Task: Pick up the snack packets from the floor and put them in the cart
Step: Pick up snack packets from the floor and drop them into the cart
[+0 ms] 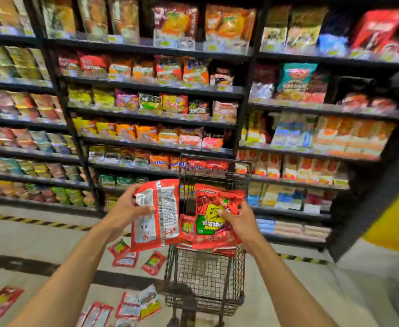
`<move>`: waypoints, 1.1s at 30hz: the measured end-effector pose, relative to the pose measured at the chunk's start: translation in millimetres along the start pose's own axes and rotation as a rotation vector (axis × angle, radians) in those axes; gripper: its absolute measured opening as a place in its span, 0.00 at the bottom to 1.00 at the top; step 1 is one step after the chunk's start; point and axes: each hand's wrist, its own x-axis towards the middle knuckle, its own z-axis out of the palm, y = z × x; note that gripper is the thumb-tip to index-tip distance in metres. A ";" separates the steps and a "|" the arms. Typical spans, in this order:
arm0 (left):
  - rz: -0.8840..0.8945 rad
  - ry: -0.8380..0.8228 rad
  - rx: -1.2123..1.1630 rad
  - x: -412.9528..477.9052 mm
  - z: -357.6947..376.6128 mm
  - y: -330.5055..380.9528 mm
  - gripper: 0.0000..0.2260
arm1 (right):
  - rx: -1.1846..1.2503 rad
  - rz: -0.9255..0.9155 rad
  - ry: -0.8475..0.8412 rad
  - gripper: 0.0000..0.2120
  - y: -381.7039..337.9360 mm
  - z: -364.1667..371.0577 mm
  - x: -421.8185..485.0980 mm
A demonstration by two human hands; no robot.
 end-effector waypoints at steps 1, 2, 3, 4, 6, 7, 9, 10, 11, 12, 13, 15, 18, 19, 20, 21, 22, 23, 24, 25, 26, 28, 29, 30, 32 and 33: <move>-0.002 -0.024 0.016 12.1 11.4 3.0 0.26 | 0.011 0.006 0.010 0.19 3.0 -12.3 6.6; -0.006 -0.044 0.032 23.1 22.2 6.0 0.26 | 0.024 0.017 0.024 0.19 5.6 -23.4 12.6; -0.015 -0.061 0.047 33.5 32.2 8.4 0.26 | 0.039 0.032 0.046 0.19 8.0 -33.0 17.8; -0.023 -0.078 0.060 43.7 41.8 11.0 0.26 | 0.061 0.045 0.064 0.18 10.8 -41.7 23.4; -0.026 -0.114 0.067 64.9 59.1 13.1 0.26 | 0.081 0.057 0.101 0.17 16.8 -55.8 36.0; -0.024 -0.129 0.064 77.0 66.6 12.6 0.26 | 0.082 0.061 0.117 0.18 19.6 -61.0 44.1; -0.028 -0.164 0.055 103.7 80.4 8.4 0.26 | 0.081 0.080 0.151 0.18 27.6 -70.5 63.5; -0.036 -0.176 0.049 118.2 87.2 5.0 0.26 | 0.081 0.089 0.162 0.18 31.4 -74.3 74.0; -0.049 -0.184 0.042 133.4 93.6 1.0 0.25 | 0.081 0.099 0.177 0.17 36.4 -77.5 86.3; -0.059 -0.192 0.035 149.5 99.7 -4.2 0.25 | 0.078 0.113 0.185 0.17 40.8 -80.1 99.0; -0.065 -0.205 0.027 166.3 105.0 -9.9 0.24 | 0.073 0.124 0.189 0.17 45.0 -81.4 113.0; -0.079 -0.226 0.008 204.2 113.8 -23.6 0.23 | 0.064 0.151 0.200 0.17 55.3 -82.5 145.6; -0.138 -0.249 -0.009 265.4 121.6 -51.5 0.24 | 0.048 0.205 0.216 0.16 76.2 -80.6 200.4; -0.166 -0.260 -0.014 291.0 124.0 -63.3 0.24 | 0.044 0.226 0.229 0.16 87.3 -79.1 223.4; -0.186 -0.267 -0.010 306.7 125.9 -72.2 0.24 | 0.039 0.243 0.236 0.16 94.2 -78.1 236.5; -0.207 -0.271 -0.005 320.2 128.0 -79.9 0.23 | 0.037 0.261 0.233 0.16 99.7 -76.2 247.8; -0.234 -0.270 -0.003 341.8 130.3 -91.9 0.22 | 0.027 0.287 0.232 0.16 110.1 -74.3 267.4; -0.265 -0.265 0.001 360.5 132.6 -103.4 0.22 | 0.013 0.310 0.233 0.16 121.0 -72.3 285.3; -0.291 -0.267 0.004 377.7 135.4 -114.5 0.22 | 0.004 0.324 0.239 0.17 132.0 -71.2 301.6; -0.316 -0.272 0.009 393.4 138.1 -125.6 0.22 | -0.016 0.335 0.244 0.17 143.7 -70.3 316.3; -0.340 -0.274 0.013 407.5 140.5 -137.5 0.22 | -0.041 0.347 0.242 0.17 156.1 -69.6 329.3; -0.387 -0.269 0.039 434.5 145.4 -160.9 0.24 | -0.090 0.393 0.241 0.17 181.0 -67.1 353.2; -0.410 -0.267 0.051 446.5 148.5 -172.7 0.25 | -0.116 0.416 0.240 0.17 195.2 -66.2 364.9; -0.431 -0.270 0.066 457.5 151.9 -185.2 0.25 | -0.145 0.436 0.250 0.17 208.9 -65.2 375.2; -0.458 -0.290 0.109 478.1 161.3 -207.5 0.23 | -0.187 0.479 0.260 0.19 238.8 -66.3 395.9; -0.481 -0.293 0.132 485.9 165.6 -218.2 0.23 | -0.208 0.510 0.256 0.20 254.3 -66.7 404.2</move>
